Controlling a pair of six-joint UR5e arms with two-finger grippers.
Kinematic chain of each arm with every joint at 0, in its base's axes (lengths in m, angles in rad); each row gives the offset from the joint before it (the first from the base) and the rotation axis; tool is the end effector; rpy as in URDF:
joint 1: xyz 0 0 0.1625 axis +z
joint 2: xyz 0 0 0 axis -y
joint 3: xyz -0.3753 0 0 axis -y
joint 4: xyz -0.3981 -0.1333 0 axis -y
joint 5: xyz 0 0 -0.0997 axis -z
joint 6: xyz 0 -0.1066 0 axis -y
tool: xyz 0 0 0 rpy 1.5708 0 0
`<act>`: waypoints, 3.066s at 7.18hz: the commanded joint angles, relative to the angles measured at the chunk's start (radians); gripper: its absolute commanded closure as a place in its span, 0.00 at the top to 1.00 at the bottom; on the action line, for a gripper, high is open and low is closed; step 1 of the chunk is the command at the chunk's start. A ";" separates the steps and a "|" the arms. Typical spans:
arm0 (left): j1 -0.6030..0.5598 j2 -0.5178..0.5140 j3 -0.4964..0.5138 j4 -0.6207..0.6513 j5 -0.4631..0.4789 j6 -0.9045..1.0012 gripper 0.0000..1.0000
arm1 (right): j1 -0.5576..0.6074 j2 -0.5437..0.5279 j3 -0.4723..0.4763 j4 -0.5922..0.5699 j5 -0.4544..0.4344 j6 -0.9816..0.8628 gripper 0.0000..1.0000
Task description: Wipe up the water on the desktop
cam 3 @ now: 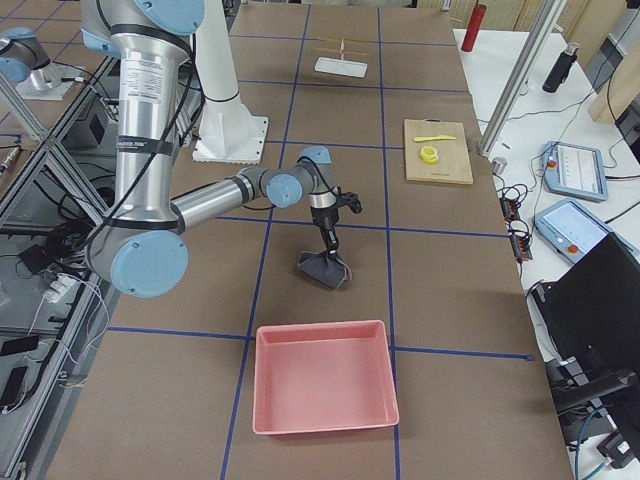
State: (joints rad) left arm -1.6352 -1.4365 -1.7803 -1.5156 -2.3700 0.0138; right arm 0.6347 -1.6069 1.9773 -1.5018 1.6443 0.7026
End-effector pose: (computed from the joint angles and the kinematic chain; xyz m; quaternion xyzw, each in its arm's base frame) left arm -0.0856 -0.4433 0.5768 0.0244 0.3884 -0.0194 0.9210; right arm -0.3226 -0.3934 0.4472 0.1225 -0.1836 -0.1216 0.9677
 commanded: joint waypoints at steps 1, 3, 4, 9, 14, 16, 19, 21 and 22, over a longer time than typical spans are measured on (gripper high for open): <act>0.000 -0.001 -0.001 0.000 0.000 0.000 0.99 | -0.171 0.275 0.009 -0.119 0.000 0.289 0.00; 0.002 -0.001 0.001 0.000 0.000 0.000 0.99 | -0.248 0.415 0.053 -0.207 -0.020 0.423 0.00; 0.002 -0.001 0.001 -0.001 0.000 0.000 0.99 | -0.250 0.375 0.067 -0.219 -0.030 0.417 0.00; 0.002 -0.001 0.001 -0.001 0.000 0.002 0.99 | -0.185 -0.066 0.170 -0.207 -0.083 0.157 0.00; 0.002 0.001 -0.001 -0.001 0.000 0.002 0.99 | 0.026 -0.317 0.091 -0.095 -0.148 -0.128 0.00; 0.002 0.002 -0.001 -0.001 0.000 0.002 0.99 | 0.088 -0.305 0.046 -0.095 -0.178 -0.198 0.00; 0.002 0.001 -0.001 -0.001 0.000 0.002 0.99 | 0.085 -0.138 0.068 -0.094 -0.053 -0.100 0.00; 0.002 0.001 -0.002 -0.001 0.000 0.002 0.99 | 0.025 -0.018 0.071 -0.092 0.009 0.017 0.00; 0.002 -0.001 -0.004 0.000 0.000 0.002 0.99 | -0.054 0.063 0.074 -0.094 0.015 0.143 0.00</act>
State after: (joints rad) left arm -1.6337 -1.4363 -1.7829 -1.5168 -2.3700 0.0153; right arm 0.6582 -1.6336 2.0475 -1.5946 1.6415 0.7170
